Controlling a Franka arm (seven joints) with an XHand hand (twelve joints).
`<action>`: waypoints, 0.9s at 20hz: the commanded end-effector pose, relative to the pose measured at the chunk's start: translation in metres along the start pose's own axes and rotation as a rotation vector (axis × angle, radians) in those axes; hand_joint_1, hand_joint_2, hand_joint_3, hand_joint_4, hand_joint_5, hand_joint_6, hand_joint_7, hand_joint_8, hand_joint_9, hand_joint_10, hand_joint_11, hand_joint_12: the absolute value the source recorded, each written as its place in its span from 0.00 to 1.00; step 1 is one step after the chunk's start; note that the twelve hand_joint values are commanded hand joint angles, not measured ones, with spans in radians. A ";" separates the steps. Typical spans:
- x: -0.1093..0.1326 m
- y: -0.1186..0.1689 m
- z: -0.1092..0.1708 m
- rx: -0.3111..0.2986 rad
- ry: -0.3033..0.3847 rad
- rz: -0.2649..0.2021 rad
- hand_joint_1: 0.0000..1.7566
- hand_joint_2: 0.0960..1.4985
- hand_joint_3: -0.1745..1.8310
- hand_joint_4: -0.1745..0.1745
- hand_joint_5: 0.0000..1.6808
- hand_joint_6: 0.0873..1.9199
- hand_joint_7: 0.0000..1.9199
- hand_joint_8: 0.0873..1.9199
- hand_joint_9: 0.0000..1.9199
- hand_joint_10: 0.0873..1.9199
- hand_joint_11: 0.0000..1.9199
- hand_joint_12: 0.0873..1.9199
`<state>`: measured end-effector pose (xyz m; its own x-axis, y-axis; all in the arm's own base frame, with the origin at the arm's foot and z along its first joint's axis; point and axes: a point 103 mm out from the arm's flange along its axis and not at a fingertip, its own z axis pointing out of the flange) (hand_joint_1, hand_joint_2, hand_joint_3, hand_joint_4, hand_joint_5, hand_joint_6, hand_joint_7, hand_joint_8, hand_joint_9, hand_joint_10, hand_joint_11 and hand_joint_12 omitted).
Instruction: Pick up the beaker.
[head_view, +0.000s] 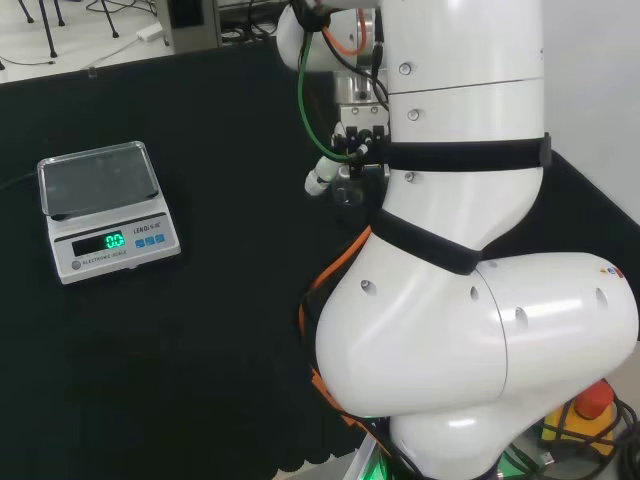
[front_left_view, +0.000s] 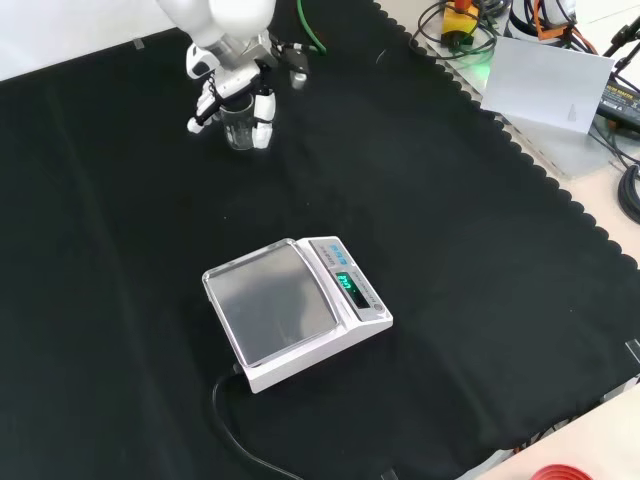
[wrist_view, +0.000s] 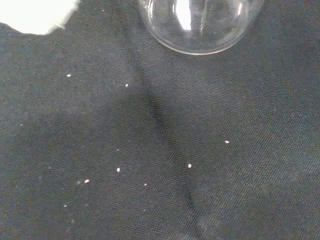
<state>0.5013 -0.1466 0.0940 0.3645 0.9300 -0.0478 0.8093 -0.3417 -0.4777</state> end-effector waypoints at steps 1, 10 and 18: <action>-0.006 -0.003 -0.006 -0.079 0.010 0.026 0.48 0.44 0.10 0.74 0.18 0.00 0.15 0.35 0.29 0.38 0.25 0.73; -0.001 -0.010 -0.014 -0.334 0.027 0.072 0.67 0.41 0.37 0.32 0.69 0.33 0.54 0.52 0.71 0.23 0.74 0.39; -0.003 -0.012 -0.019 -0.370 0.040 0.073 0.74 0.30 0.54 0.60 0.76 0.35 0.67 0.42 0.78 0.24 0.80 0.28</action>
<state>0.4987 -0.1478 0.1090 0.4319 0.9010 -0.0409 0.8894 -0.4330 -0.1464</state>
